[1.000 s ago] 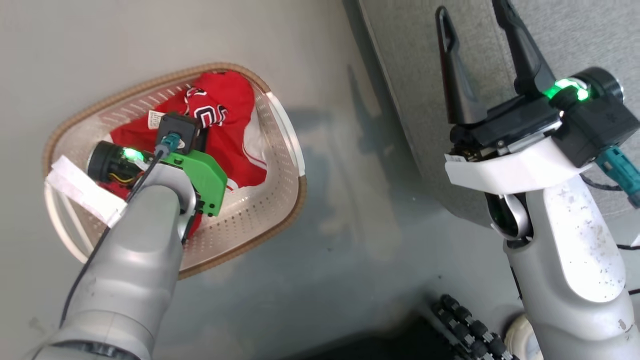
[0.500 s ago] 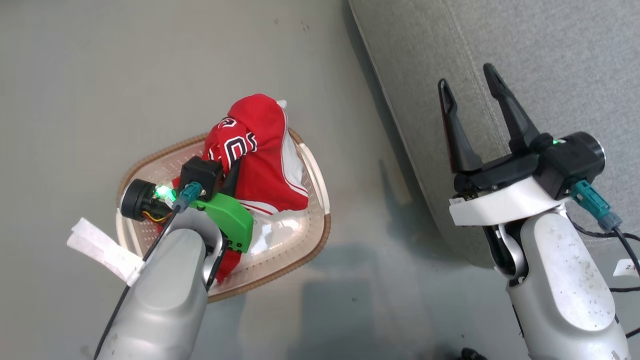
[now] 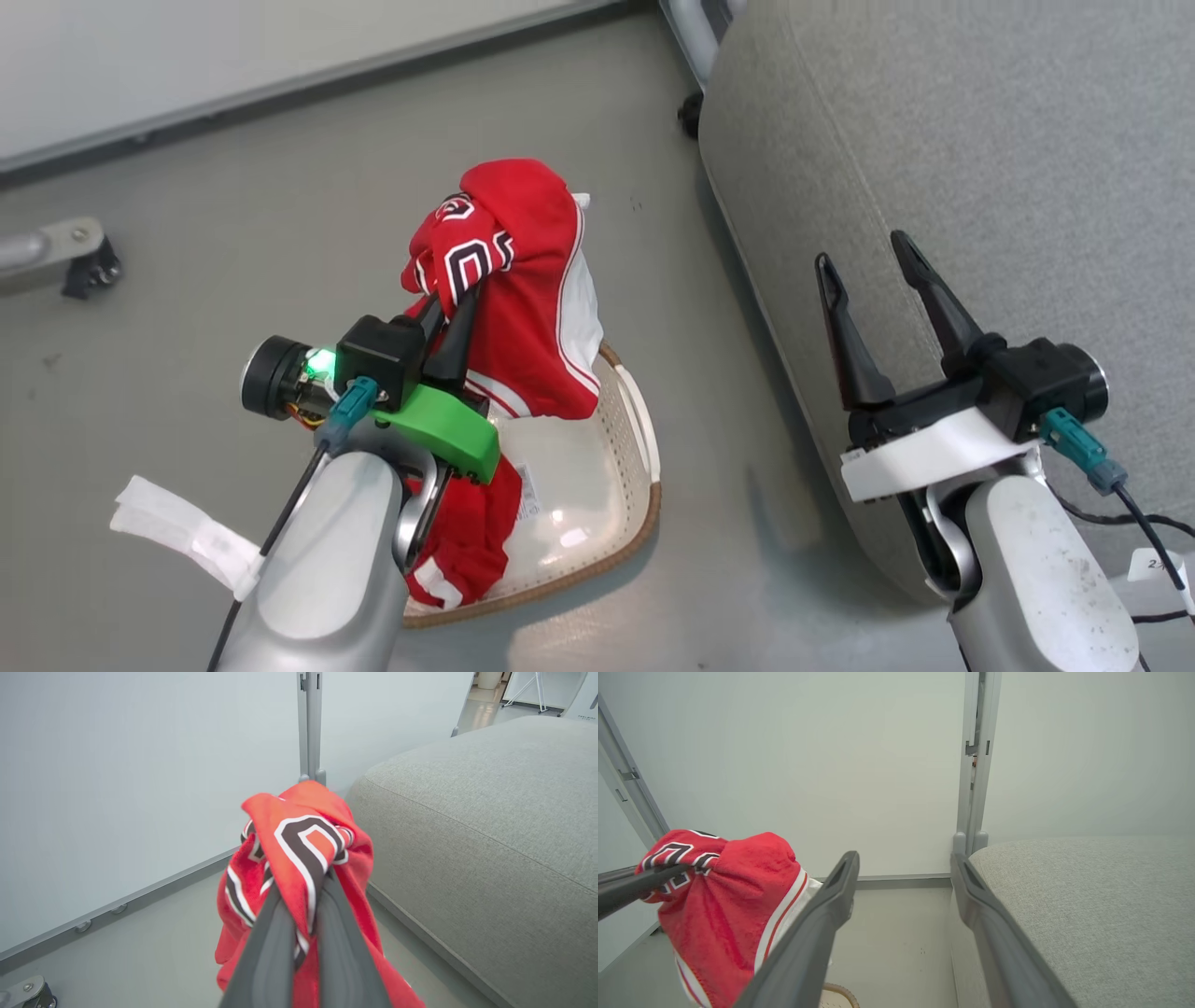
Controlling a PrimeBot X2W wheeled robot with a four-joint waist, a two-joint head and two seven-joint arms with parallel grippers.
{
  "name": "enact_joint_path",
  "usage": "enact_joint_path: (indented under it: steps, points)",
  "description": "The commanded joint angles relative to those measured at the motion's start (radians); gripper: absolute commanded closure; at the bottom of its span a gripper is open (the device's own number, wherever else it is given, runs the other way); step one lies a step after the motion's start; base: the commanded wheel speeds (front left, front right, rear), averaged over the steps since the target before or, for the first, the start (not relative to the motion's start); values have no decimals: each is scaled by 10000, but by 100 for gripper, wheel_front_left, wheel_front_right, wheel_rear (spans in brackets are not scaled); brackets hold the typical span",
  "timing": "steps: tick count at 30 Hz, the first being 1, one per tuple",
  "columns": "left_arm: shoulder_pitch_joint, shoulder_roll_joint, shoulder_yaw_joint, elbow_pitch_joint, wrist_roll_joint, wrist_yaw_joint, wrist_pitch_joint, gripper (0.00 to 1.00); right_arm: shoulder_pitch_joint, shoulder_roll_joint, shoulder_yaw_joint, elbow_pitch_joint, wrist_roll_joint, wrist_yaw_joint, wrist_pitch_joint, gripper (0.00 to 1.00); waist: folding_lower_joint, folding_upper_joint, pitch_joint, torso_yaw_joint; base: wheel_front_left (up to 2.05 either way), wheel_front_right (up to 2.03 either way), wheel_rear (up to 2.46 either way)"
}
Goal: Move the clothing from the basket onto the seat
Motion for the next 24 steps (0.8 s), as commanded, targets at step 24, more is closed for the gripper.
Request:
enact_joint_path:
  steps: [24]
  points:
    - [575, 153, -694, -2622, 121, -94, -37, 100, 1330, -38, 61, 20, 293, -3, -24, 0, 0, 0, -2069, 501, 0, 0, 0]
